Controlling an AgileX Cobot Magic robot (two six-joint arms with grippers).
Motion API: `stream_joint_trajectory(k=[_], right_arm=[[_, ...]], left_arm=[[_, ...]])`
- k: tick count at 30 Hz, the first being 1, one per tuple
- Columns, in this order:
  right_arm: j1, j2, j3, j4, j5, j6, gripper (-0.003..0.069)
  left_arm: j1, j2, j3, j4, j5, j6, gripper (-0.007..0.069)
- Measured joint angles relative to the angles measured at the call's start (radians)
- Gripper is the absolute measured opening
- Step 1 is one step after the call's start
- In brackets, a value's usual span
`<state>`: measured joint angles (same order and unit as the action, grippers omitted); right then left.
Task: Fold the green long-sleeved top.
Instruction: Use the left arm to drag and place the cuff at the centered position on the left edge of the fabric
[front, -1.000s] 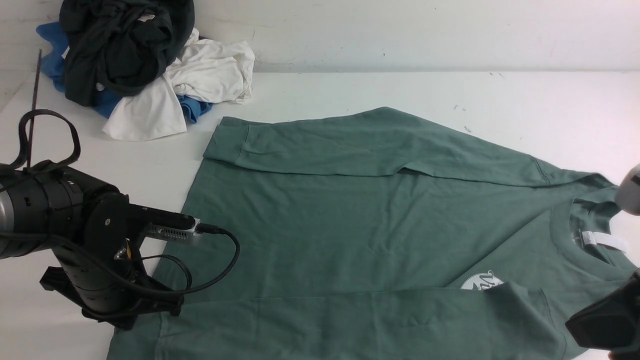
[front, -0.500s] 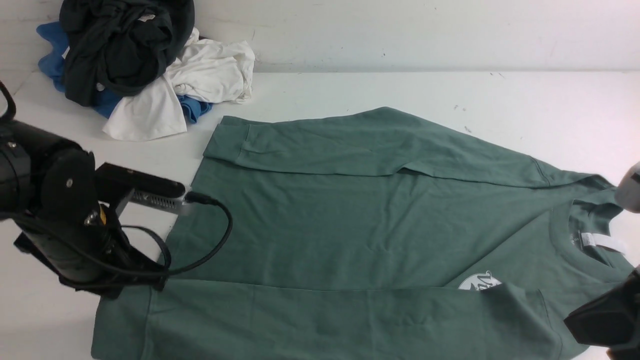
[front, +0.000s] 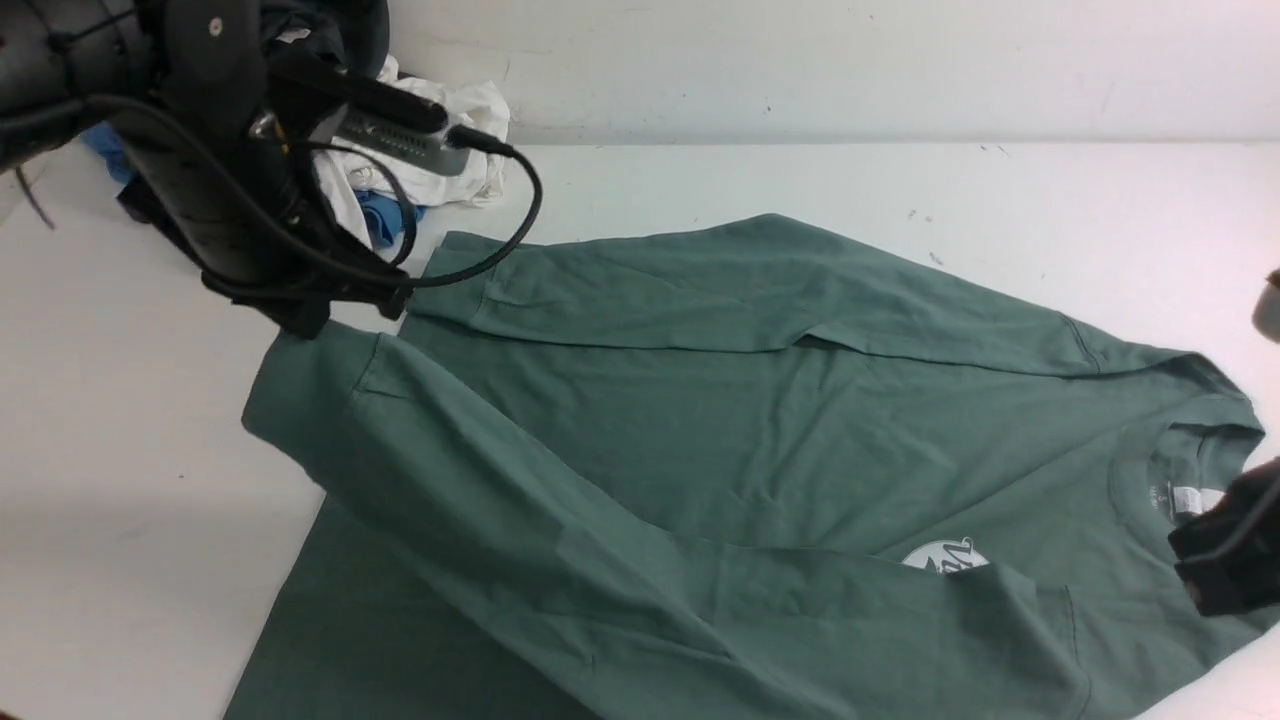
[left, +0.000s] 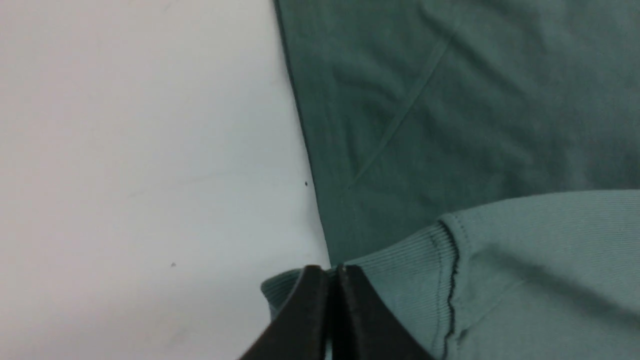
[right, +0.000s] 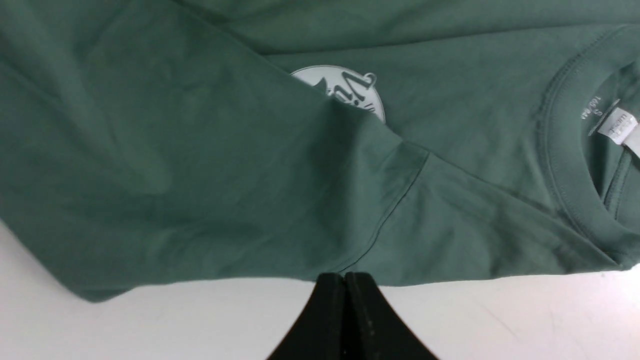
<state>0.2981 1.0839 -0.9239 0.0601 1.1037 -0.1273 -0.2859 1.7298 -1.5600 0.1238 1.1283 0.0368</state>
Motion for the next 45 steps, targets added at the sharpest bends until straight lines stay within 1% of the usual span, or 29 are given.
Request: stream_joint_trajectory(k=[5, 7, 9, 13, 14, 15, 16, 17, 20, 22, 24, 27, 30, 33, 35, 36, 37, 38, 39, 41, 42, 43, 44, 45], right_arm=[[-0.03, 0.145, -0.042, -0.003, -0.041, 0.007, -0.0014], [-0.032, 0.192, -0.048, 0.006, -0.047, -0.001, -0.0005], [-0.033, 0.256, -0.049, 0.029, -0.055, -0.019, 0.0025], [-0.033, 0.368, -0.052, 0.059, -0.113, -0.029, 0.0132], [-0.033, 0.4, -0.052, 0.06, -0.136, -0.029, 0.018], [-0.033, 0.4, -0.053, 0.06, -0.136, -0.029, 0.018], [-0.033, 0.435, -0.054, 0.059, -0.175, -0.028, 0.0239], [-0.033, 0.458, -0.056, 0.056, -0.199, -0.021, 0.0281], [-0.033, 0.524, -0.057, 0.051, -0.251, -0.011, 0.0382], [-0.033, 0.567, -0.057, 0.051, -0.272, -0.009, 0.0416], [-0.033, 0.611, -0.057, 0.053, -0.284, -0.009, 0.0428], [-0.033, 0.65, -0.057, 0.056, -0.296, -0.009, 0.0421], [-0.033, 0.668, -0.058, 0.056, -0.301, -0.009, 0.0387], [-0.033, 0.673, -0.058, 0.056, -0.302, -0.009, 0.0263], [-0.033, 0.673, -0.058, 0.056, -0.302, -0.009, 0.0167], [-0.033, 0.673, -0.058, 0.056, -0.302, -0.009, 0.0167], [-0.033, 0.671, -0.058, 0.047, -0.297, -0.009, 0.0078], [-0.033, 0.67, -0.058, 0.045, -0.296, -0.009, 0.0069], [-0.033, 0.66, -0.058, 0.026, -0.284, -0.006, 0.0025], [-0.033, 0.625, -0.058, -0.019, -0.26, 0.02, 0.0001], [-0.036, 0.594, -0.058, -0.06, -0.246, 0.047, -0.0001], [-0.037, 0.588, -0.058, -0.06, -0.243, 0.051, -0.0001], [-0.046, 0.545, -0.058, -0.105, -0.227, 0.085, -0.0001], [-0.049, 0.533, -0.058, -0.118, -0.224, 0.094, -0.0001]], left_arm=[[-0.044, 0.057, -0.119, 0.002, 0.035, 0.029, -0.0006], [-0.048, 0.061, -0.133, 0.002, 0.048, 0.031, -0.0006], [-0.048, 0.061, -0.137, 0.003, 0.061, 0.033, -0.0006], [-0.048, 0.066, -0.137, 0.004, 0.076, 0.033, -0.0006], [-0.048, 0.066, -0.137, 0.005, 0.076, 0.033, -0.0006], [-0.048, 0.066, -0.137, 0.005, 0.076, 0.033, -0.0006], [-0.048, 0.066, -0.137, 0.005, 0.076, 0.033, -0.0006], [-0.048, 0.066, -0.137, 0.006, 0.076, 0.034, -0.0006], [-0.048, 0.066, -0.137, 0.006, 0.076, 0.034, -0.0006], [-0.048, 0.066, -0.137, 0.006, 0.076, 0.034, -0.0006], [-0.048, 0.066, -0.137, 0.006, 0.076, 0.034, -0.0006], [-0.048, 0.066, -0.137, 0.006, 0.076, 0.034, -0.0006], [-0.048, 0.066, -0.137, 0.006, 0.076, 0.034, -0.0006], [-0.048, 0.066, -0.137, 0.006, 0.076, 0.034, -0.0006], [-0.048, 0.066, -0.137, 0.006, 0.076, 0.034, -0.0006], [-0.048, 0.066, -0.137, 0.006, 0.076, 0.034, -0.0006], [-0.048, 0.066, -0.137, 0.006, 0.076, 0.034, -0.0006], [-0.048, 0.066, -0.137, 0.006, 0.076, 0.034, -0.0006], [-0.048, 0.066, -0.137, 0.006, 0.076, 0.034, -0.0006], [-0.048, 0.066, -0.137, 0.006, 0.074, 0.034, -0.0006], [-0.048, 0.066, -0.137, 0.006, 0.071, 0.034, -0.0006], [-0.048, 0.066, -0.137, 0.006, 0.071, 0.034, -0.0006], [-0.048, 0.066, -0.137, 0.006, 0.064, 0.034, -0.0006], [-0.048, 0.066, -0.137, 0.006, 0.059, 0.034, -0.0006]])
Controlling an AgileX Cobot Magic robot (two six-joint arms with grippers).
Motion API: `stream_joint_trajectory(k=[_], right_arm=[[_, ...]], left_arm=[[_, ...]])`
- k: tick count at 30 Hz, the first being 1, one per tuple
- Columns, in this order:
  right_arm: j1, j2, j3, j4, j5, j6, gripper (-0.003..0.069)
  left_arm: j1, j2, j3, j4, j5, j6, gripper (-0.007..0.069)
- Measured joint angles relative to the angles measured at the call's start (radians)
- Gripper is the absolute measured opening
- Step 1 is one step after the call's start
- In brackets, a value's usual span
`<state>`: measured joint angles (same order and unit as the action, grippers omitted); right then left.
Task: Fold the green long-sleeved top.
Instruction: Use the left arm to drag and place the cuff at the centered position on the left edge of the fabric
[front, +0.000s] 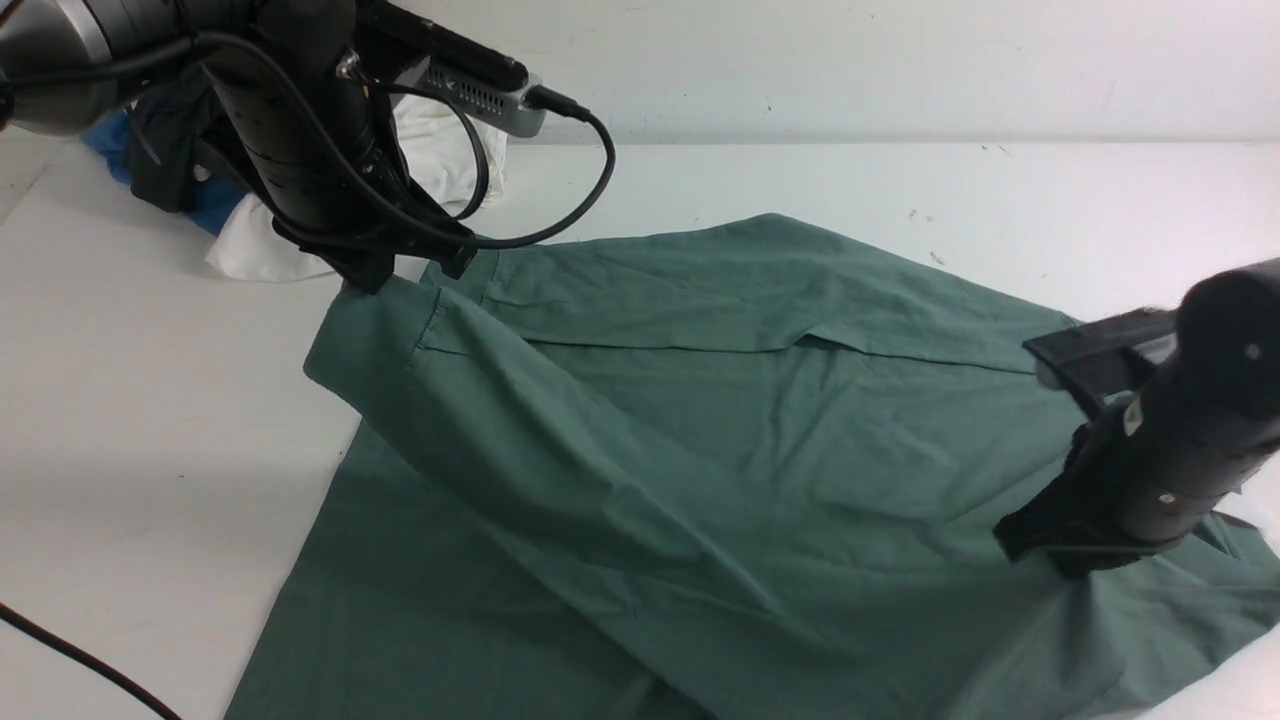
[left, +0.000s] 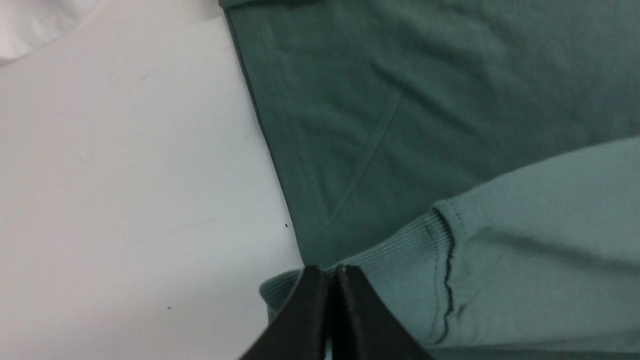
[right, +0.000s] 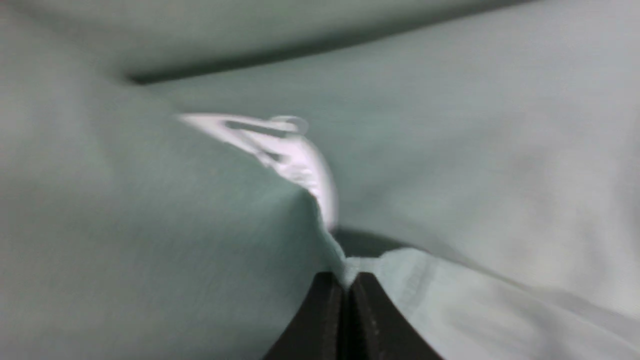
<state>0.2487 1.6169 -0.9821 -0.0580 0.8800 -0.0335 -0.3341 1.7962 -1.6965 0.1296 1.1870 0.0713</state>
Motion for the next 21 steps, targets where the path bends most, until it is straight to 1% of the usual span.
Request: stream_joint_trajectory(k=[1, 3, 5, 8, 16, 21], right_arm=[[-0.02, -0.04, 0.0, -0.038, 0.014, 0.033, -0.0001], [-0.053, -0.086, 0.0, -0.071, 0.026, 0.061, -0.0001], [-0.087, -0.105, 0.0, -0.073, 0.034, 0.073, -0.0001], [-0.108, -0.103, 0.0, -0.068, 0.038, 0.075, -0.0002], [-0.114, -0.058, 0.0, -0.064, 0.032, 0.075, -0.0002], [-0.114, -0.001, 0.0, -0.064, 0.017, 0.076, -0.0002]], left_arm=[[0.0, 0.0, 0.0, 0.0, -0.016, 0.0, -0.0006], [0.0, 0.004, 0.0, -0.002, -0.045, -0.001, -0.0006], [0.0, 0.019, 0.0, -0.007, -0.072, -0.001, -0.0006], [0.0, 0.05, 0.0, -0.009, -0.093, -0.001, -0.0006], [0.001, 0.2, 0.0, -0.008, -0.178, -0.004, -0.0006], [0.018, 0.247, -0.001, -0.008, -0.231, -0.04, -0.0006]])
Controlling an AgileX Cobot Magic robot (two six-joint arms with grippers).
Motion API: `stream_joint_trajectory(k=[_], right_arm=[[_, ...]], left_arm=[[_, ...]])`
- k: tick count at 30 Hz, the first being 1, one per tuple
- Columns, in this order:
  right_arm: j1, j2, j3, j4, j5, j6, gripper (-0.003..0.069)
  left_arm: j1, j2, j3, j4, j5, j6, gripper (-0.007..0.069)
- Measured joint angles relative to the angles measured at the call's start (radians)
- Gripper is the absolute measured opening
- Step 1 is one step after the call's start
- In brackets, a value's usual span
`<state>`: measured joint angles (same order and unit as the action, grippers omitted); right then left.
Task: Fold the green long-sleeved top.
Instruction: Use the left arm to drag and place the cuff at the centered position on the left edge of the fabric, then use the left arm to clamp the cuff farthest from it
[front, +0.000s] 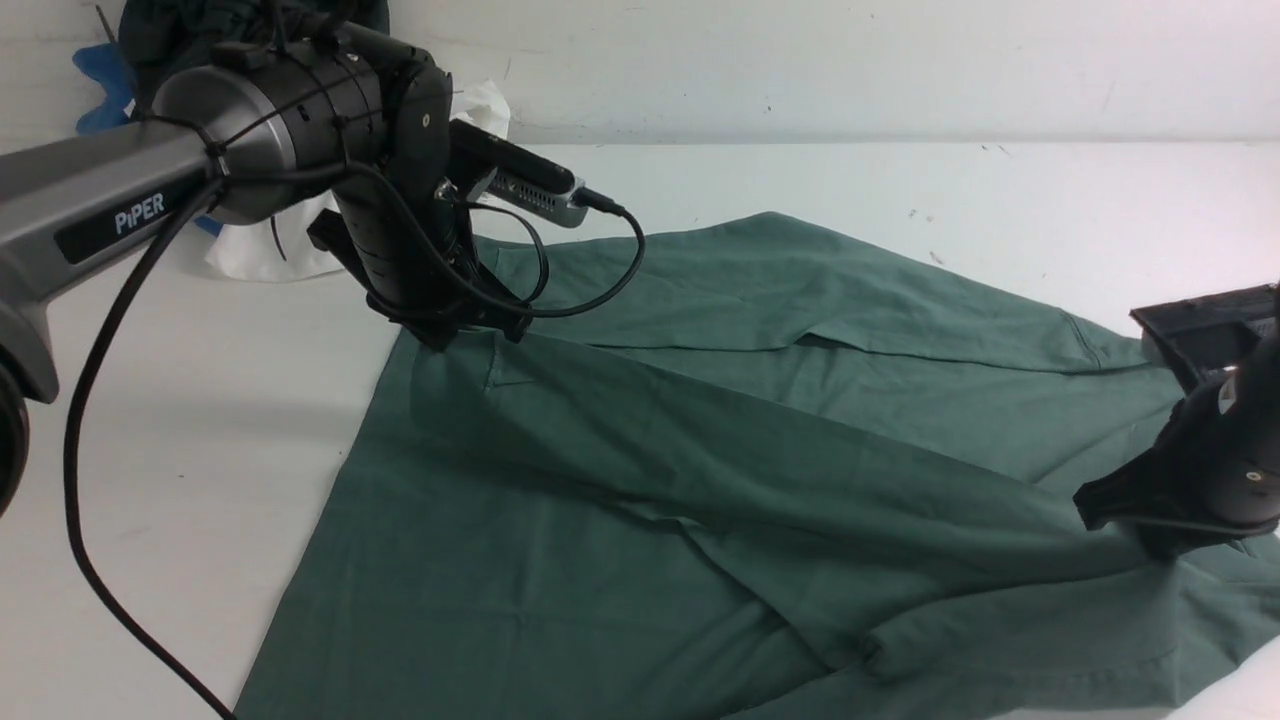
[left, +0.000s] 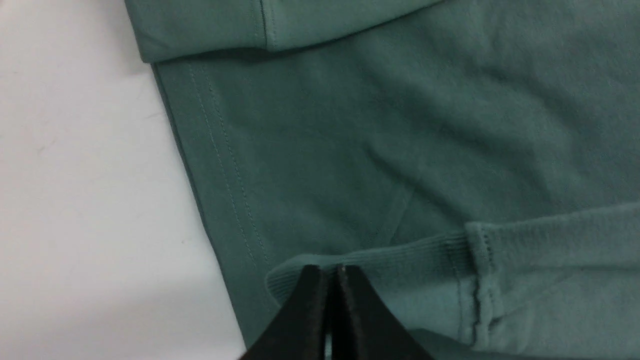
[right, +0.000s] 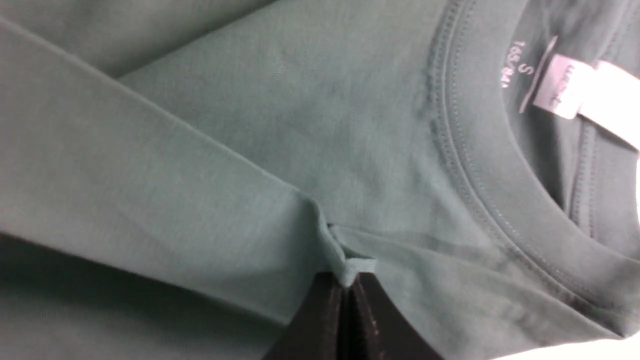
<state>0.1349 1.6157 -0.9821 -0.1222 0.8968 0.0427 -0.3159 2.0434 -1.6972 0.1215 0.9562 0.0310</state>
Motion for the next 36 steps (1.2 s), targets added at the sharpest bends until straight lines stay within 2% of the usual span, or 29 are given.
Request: stream_joint_trajectory(k=[4, 9, 14, 15, 16, 17, 18, 19, 21, 23, 24, 27, 31, 36], right_arm=[[0.0, 0.045, 0.0, 0.0, -0.029, 0.0, 0.0014], [0.0, 0.088, 0.0, 0.0, -0.065, 0.003, 0.0106], [0.0, 0.091, -0.019, 0.0, -0.094, 0.025, 0.0247], [0.0, 0.091, -0.023, 0.0, -0.092, 0.026, 0.0258], [0.0, 0.091, -0.043, 0.0, -0.074, 0.026, 0.0291], [0.0, 0.09, -0.048, 0.0, -0.072, 0.026, 0.0297], [0.001, 0.078, -0.063, 0.0, -0.043, 0.026, 0.0318], [0.005, 0.059, -0.068, 0.0, -0.021, 0.026, 0.0325], [0.016, 0.019, -0.069, 0.0, 0.014, 0.024, 0.033], [0.028, -0.005, -0.069, 0.004, 0.037, 0.019, 0.033], [0.049, -0.042, -0.069, 0.02, 0.058, 0.011, 0.0332], [0.116, -0.091, -0.069, 0.064, 0.077, -0.015, 0.0332], [0.207, -0.101, -0.069, 0.09, 0.089, -0.043, 0.0333], [0.223, -0.101, -0.069, 0.083, 0.09, -0.043, 0.0333]], left_arm=[[0.01, 0.021, -0.004, 0.0, -0.04, -0.017, -0.0006], [0.013, 0.041, -0.008, 0.004, -0.106, -0.019, 0.0049], [0.015, 0.045, -0.011, 0.012, -0.21, -0.031, 0.0215], [0.015, 0.045, -0.013, 0.012, -0.216, -0.038, 0.0232], [0.015, 0.047, -0.026, 0.012, -0.228, -0.041, 0.0304], [0.015, 0.047, -0.028, 0.012, -0.228, -0.041, 0.0311], [0.015, 0.05, -0.052, 0.012, -0.211, -0.042, 0.0368], [0.015, 0.053, -0.074, 0.012, -0.181, -0.042, 0.0391], [0.015, 0.053, -0.106, 0.012, -0.116, -0.043, 0.0417], [0.015, 0.053, -0.123, 0.01, -0.065, -0.042, 0.0424], [0.015, 0.052, -0.135, 0.008, -0.006, -0.031, 0.0426], [0.015, 0.052, -0.118, 0.003, 0.046, -0.017, 0.0426], [0.015, 0.067, -0.091, -0.01, 0.038, -0.012, 0.0426], [0.018, 0.098, -0.116, -0.05, -0.019, -0.017, 0.0426]])
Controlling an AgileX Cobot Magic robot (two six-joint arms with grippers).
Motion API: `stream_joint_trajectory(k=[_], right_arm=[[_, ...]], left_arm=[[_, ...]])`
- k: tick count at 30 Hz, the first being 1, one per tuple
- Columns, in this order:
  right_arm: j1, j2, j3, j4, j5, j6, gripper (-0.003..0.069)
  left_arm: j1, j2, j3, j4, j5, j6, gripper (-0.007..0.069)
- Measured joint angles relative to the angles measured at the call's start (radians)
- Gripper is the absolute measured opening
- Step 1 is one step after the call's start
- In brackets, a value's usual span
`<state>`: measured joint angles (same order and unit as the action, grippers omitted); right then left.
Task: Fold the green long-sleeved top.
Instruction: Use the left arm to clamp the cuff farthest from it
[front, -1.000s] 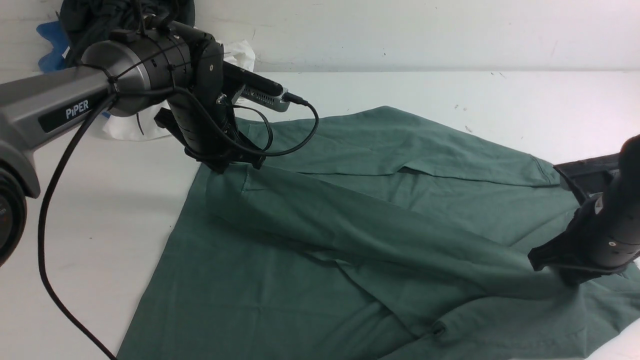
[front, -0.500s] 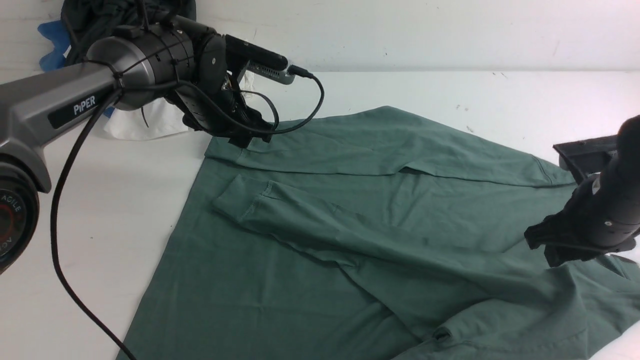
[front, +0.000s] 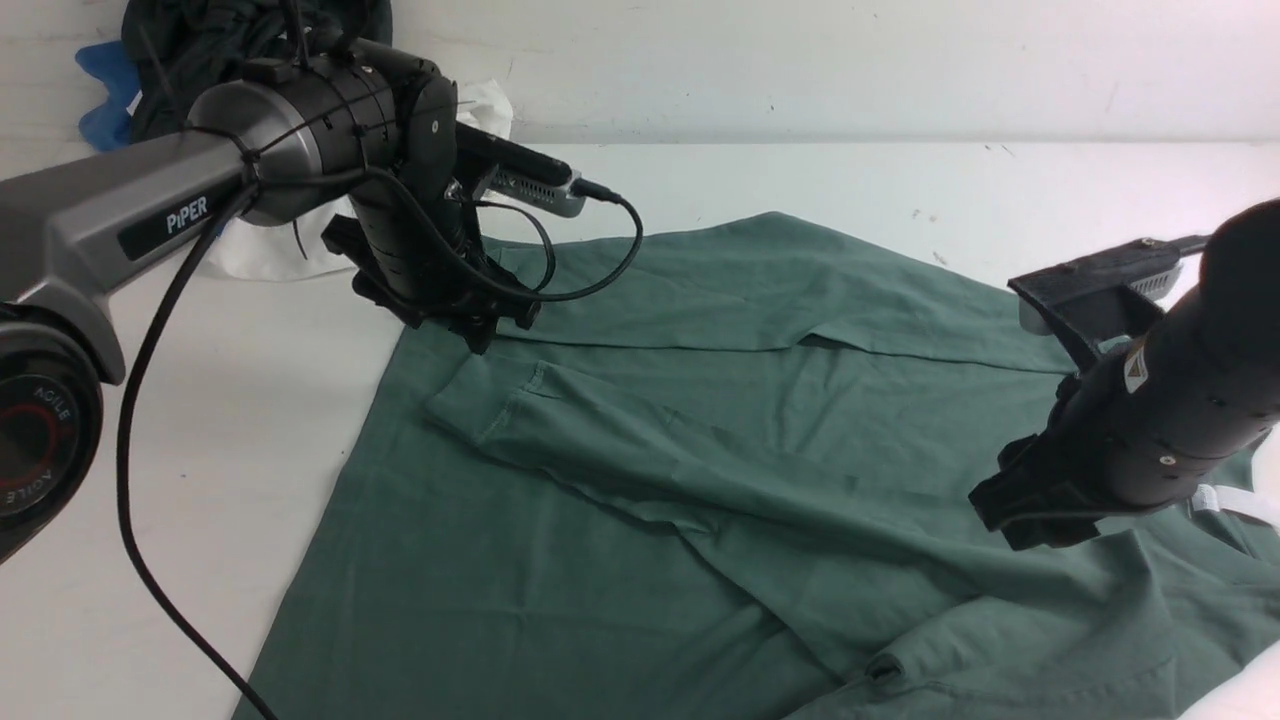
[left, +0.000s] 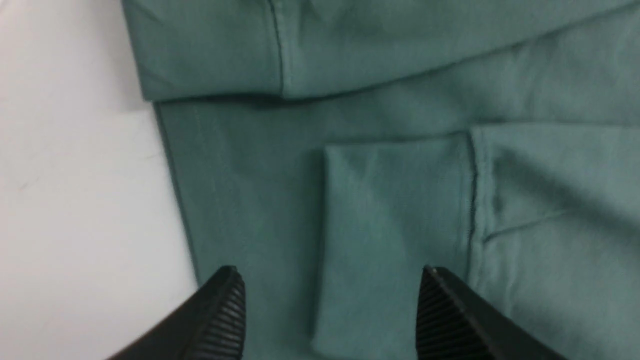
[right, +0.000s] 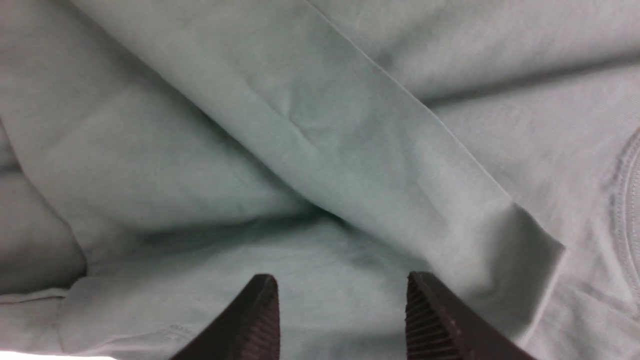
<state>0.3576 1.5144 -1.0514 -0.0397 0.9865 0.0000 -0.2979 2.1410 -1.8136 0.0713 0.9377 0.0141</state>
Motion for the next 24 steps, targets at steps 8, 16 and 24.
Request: stream_joint_trajectory(k=[8, 16, 24], right_arm=[[-0.002, 0.0, 0.0, -0.027, 0.057, 0.0, 0.0333], [-0.002, 0.0, 0.0, -0.027, 0.061, 0.0, 0.0333], [-0.002, 0.0, 0.0, -0.03, 0.049, 0.0, 0.0333]], left_arm=[[0.064, 0.152, -0.259, -0.103, -0.008, -0.044, 0.0426], [0.096, 0.301, -0.388, -0.064, 0.017, -0.074, 0.0426], [0.118, 0.325, -0.396, 0.004, -0.04, -0.183, 0.0426]])
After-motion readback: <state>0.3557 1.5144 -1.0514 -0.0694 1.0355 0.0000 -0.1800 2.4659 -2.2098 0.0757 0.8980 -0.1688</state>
